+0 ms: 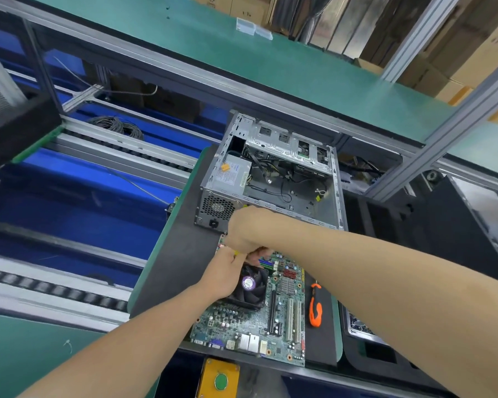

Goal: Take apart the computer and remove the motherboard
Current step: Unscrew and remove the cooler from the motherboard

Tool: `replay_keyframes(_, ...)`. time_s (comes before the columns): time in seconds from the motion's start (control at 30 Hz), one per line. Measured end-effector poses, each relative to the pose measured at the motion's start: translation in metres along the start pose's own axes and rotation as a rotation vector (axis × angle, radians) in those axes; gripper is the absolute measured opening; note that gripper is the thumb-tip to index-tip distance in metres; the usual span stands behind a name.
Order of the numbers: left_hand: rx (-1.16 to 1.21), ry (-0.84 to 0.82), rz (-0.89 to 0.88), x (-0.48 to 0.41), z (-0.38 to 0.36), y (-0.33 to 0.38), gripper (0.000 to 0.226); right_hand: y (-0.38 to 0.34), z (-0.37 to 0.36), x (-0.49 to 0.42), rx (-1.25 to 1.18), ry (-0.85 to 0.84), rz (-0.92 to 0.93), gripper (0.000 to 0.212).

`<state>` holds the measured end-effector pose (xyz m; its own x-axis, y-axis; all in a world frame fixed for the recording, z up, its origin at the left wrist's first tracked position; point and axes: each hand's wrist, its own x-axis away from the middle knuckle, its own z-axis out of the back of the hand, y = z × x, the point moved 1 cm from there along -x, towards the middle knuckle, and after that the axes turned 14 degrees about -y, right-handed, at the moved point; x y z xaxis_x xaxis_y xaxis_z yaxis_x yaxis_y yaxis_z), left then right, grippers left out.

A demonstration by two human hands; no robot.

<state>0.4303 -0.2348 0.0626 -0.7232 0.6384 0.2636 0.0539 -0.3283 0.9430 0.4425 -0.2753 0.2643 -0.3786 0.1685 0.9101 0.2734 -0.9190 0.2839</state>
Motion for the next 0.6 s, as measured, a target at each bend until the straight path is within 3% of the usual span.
replay_keyframes(0.07, 0.005, 0.029, 0.039, 0.0, 0.0, -0.001, 0.029, -0.002, 0.005, 0.001, 0.176, 0.043, 0.004, 0.041)
replay_keyframes(0.13, 0.073, 0.019, -0.009, 0.002, -0.002, 0.001, 0.043, -0.002, 0.005, -0.004, 0.29, 0.172, -0.007, 0.036)
replay_keyframes(0.2, 0.103, 0.012, -0.018, 0.002, -0.001, 0.0, 0.053, 0.001, 0.002, -0.015, 0.299, 0.297, 0.02, 0.035)
replay_keyframes(0.27, 0.067, 0.014, -0.014, 0.001, -0.001, -0.001, 0.048, 0.01, -0.002, -0.022, 0.245, 0.366, 0.084, 0.037)
replay_keyframes(0.37, 0.011, 0.01, -0.028, 0.001, 0.0, 0.002, 0.045, 0.021, -0.009, -0.027, 0.264, 0.417, 0.156, 0.017)
replay_keyframes(0.6, 0.042, 0.032, -0.08, 0.005, -0.004, 0.006, 0.036, 0.031, -0.02, -0.035, 0.808, 0.587, 0.385, 0.023)
